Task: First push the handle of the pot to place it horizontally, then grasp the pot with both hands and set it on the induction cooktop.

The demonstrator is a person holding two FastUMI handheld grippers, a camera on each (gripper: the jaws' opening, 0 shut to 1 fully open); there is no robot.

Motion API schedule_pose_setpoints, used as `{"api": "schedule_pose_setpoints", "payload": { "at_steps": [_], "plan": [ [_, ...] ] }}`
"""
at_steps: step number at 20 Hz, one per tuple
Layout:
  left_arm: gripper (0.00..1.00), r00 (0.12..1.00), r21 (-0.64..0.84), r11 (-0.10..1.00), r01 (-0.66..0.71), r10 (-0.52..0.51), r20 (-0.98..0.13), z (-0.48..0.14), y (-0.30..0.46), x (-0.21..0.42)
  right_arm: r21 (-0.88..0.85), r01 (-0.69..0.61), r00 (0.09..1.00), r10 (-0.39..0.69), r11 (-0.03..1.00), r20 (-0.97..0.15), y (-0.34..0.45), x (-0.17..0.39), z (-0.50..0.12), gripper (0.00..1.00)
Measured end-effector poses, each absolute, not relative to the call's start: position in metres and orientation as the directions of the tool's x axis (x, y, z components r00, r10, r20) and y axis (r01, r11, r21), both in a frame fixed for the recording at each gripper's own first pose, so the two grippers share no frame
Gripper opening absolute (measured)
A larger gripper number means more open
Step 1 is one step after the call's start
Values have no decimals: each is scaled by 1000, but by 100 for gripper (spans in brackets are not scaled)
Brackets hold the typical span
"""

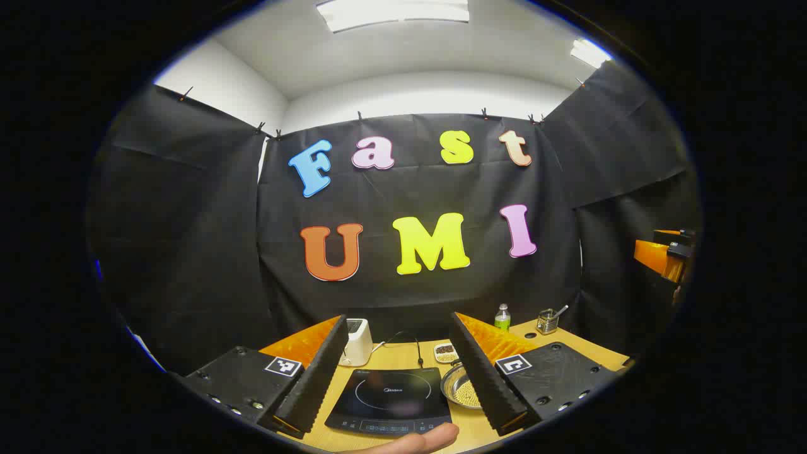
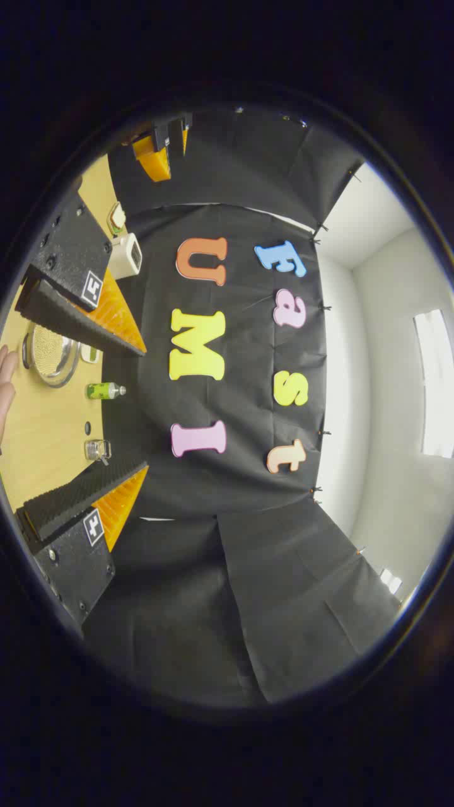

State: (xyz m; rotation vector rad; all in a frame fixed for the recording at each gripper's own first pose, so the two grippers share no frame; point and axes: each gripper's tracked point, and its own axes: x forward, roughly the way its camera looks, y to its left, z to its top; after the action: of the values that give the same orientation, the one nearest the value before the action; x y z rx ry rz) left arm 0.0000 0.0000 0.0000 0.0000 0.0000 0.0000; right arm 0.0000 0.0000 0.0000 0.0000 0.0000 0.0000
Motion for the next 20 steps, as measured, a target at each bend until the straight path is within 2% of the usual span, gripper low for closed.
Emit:
{"api": "schedule_pose_setpoints", "payload": {
  "at_steps": [2, 3, 5, 6, 7, 8, 12, 13, 14, 20],
  "plan": [
    [96, 1000, -20, 1000, 1, -1, -4, 0, 3, 0, 6, -3, 1000, 3, 1000, -3, 2, 0, -2, 96],
    [96, 1000, -23, 1000, -1, 1, -2, 1, 5, -1, 9, -11, 1000, 11, 1000, -10, 3, -1, -3, 100],
    [96, 1000, -23, 1000, -7, 7, 11, 4, 9, -2, 13, -32, 999, 32, 999, 0, 7, -2, -1, 100],
    [96, 1000, -25, 1000, -6, 6, 11, 3, 11, -3, 15, -36, 999, 36, 999, 7, 6, -2, 0, 96],
    [96, 1000, -30, 1000, -6, 6, 12, 3, 12, -5, 20, -45, 999, 45, 999, 9, 8, -2, 0, 100],
    [96, 1000, -35, 999, -6, 6, 14, 3, 15, -5, 30, -51, 999, 51, 998, 16, 9, -3, 2, 96],
    [96, 1000, -37, 999, -5, 6, 22, 2, 18, -7, 42, -55, 998, 53, 998, 36, 10, -3, 2, 96],
    [96, 1000, -38, 999, -4, 4, 22, 1, 17, -7, 41, -50, 998, 49, 998, 37, 10, -2, 2, 100],
    [95, 1000, -39, 999, 1, 0, 21, -1, 16, -8, 42, -46, 998, 45, 998, 33, 10, 1, 0, 96],
    [96, 1000, -36, 999, 27, -27, 2, -13, 11, -14, 60, -60, 996, 64, 996, -65, 25, 28, -34, 96]
  ]
}}
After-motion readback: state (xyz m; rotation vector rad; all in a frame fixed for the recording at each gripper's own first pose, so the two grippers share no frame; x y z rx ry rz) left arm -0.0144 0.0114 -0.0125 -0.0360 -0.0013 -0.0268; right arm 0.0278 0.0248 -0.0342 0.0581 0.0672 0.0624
